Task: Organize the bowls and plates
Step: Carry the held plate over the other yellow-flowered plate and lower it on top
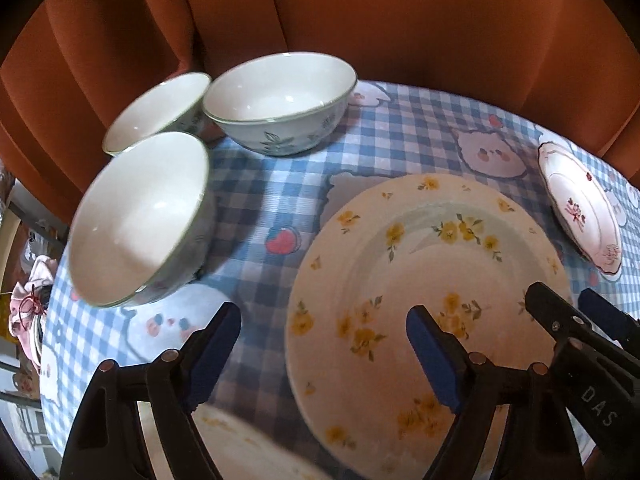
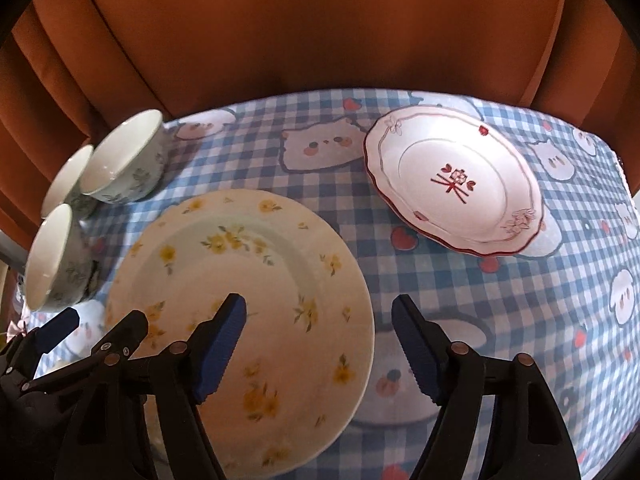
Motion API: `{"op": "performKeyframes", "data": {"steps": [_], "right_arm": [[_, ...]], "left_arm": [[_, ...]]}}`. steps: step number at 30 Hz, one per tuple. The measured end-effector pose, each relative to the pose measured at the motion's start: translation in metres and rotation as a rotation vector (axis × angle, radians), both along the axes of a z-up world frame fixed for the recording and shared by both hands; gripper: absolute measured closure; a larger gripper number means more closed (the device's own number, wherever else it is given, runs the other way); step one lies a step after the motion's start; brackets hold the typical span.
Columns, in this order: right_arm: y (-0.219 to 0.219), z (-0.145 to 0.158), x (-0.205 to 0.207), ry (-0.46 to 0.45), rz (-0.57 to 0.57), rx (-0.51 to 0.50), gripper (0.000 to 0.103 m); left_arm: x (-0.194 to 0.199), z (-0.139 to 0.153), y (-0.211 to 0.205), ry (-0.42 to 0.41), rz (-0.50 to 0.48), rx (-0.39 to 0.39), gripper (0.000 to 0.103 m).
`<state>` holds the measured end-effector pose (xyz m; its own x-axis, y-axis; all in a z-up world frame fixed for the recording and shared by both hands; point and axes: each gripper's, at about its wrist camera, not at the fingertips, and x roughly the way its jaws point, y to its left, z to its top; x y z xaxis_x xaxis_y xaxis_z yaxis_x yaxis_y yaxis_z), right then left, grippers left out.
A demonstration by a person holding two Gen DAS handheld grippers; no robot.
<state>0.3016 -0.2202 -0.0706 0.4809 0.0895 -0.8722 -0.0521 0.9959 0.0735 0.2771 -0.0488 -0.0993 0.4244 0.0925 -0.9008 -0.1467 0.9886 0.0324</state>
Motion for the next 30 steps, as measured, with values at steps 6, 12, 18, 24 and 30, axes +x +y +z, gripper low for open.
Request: {"op": "performKeyframes", "data": {"steps": [6,12,18,24,30], "right_arm": [[0.002,-0.020,0.017,0.045,0.015,-0.009,0.035],[0.003,-0.029,0.022,0.071,0.024,-0.003,0.038],[0.001,-0.032,0.019,0.086,0.015,-0.006,0.042],[-0.020,-0.030,0.002,0.096,-0.038,-0.026,0.041],[-0.044,-0.027,-0.027,0.118,-0.088,-0.041,0.041]], "left_arm": [[0.012,-0.015,0.000,0.036,0.009,-0.033,0.024],[0.014,-0.016,-0.005,0.027,-0.019,-0.058,0.032],[0.008,-0.016,-0.014,0.052,-0.042,-0.060,0.032],[-0.009,-0.016,-0.038,0.079,-0.103,-0.073,0.031],[-0.029,-0.015,-0.064,0.109,-0.152,-0.078,0.031]]}}
